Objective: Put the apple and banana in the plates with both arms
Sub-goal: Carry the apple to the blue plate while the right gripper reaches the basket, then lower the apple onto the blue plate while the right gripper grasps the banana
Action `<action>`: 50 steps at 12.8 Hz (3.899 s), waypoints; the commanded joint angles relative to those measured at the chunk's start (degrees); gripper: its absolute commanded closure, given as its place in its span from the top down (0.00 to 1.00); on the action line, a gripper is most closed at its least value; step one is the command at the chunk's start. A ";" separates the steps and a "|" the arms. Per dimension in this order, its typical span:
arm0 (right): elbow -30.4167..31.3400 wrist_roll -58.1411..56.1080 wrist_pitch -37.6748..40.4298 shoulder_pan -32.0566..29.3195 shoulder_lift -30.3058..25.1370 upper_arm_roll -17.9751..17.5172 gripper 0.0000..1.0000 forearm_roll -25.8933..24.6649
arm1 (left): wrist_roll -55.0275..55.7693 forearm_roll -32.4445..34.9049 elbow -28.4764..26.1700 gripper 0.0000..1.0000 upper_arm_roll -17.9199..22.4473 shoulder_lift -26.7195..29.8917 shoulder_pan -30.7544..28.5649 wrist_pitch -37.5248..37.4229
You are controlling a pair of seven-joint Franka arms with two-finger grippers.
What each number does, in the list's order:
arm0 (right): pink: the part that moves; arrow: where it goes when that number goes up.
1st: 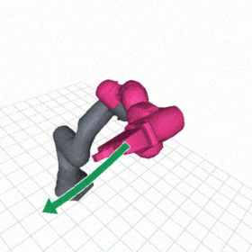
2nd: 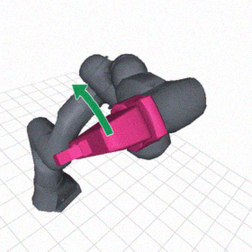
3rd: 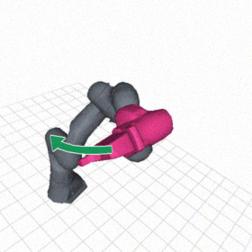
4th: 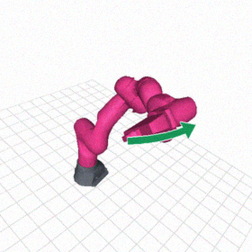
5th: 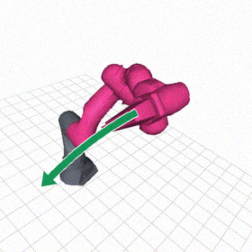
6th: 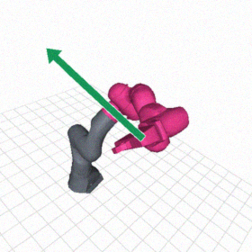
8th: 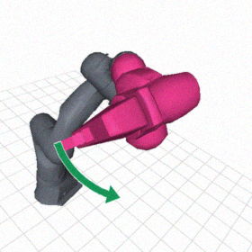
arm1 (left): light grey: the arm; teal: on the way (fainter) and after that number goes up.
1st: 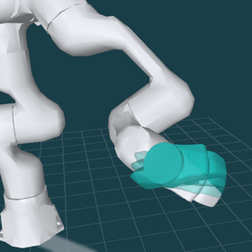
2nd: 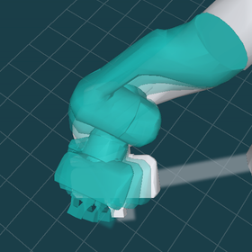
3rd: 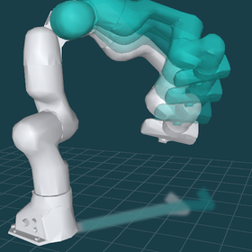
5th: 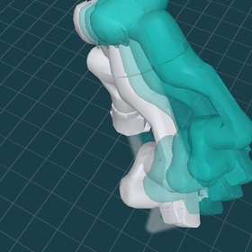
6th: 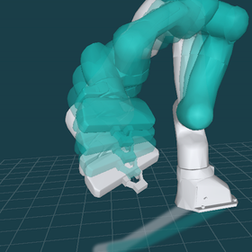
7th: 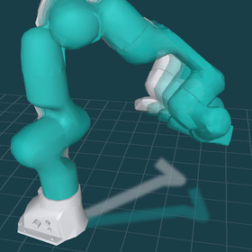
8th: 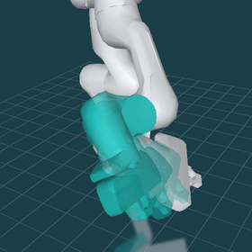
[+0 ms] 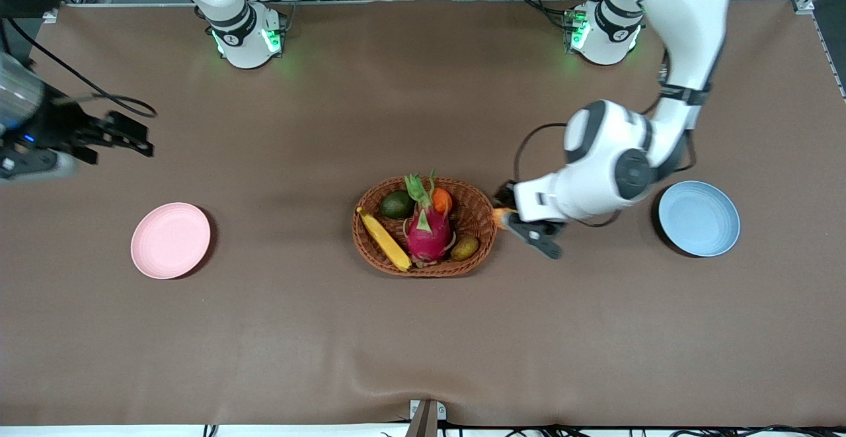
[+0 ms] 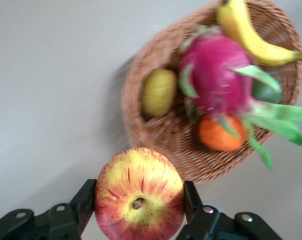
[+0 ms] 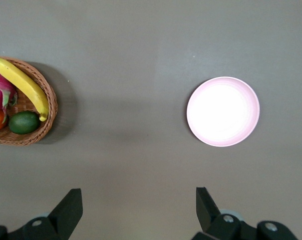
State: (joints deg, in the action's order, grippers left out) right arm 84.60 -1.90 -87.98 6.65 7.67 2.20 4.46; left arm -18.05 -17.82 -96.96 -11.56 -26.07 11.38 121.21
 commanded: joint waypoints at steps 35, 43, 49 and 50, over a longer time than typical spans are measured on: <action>-8.66 16.41 -58.01 29.56 41.73 0.97 0.67 1.61 | -6.20 29.78 -17.04 1.00 -0.92 -1.26 -38.45 11.42; -8.66 16.41 -58.01 29.73 42.08 0.97 0.40 1.43 | -5.94 29.16 -3.88 1.00 -5.40 1.99 -37.57 -4.37; -8.75 16.49 -57.40 29.83 41.73 0.97 0.00 1.08 | -5.94 29.16 4.23 1.00 -9.44 2.16 -37.48 -10.45; -8.84 16.58 -57.22 29.39 41.38 0.97 0.00 1.08 | -5.94 29.25 4.76 1.00 -9.71 2.16 -37.39 -10.72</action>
State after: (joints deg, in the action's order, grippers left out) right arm 77.33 13.16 -145.83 36.07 48.67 2.71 6.51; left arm -23.62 10.96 -94.58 -20.43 -23.63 -26.01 113.00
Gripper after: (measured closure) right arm 0.656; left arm 0.000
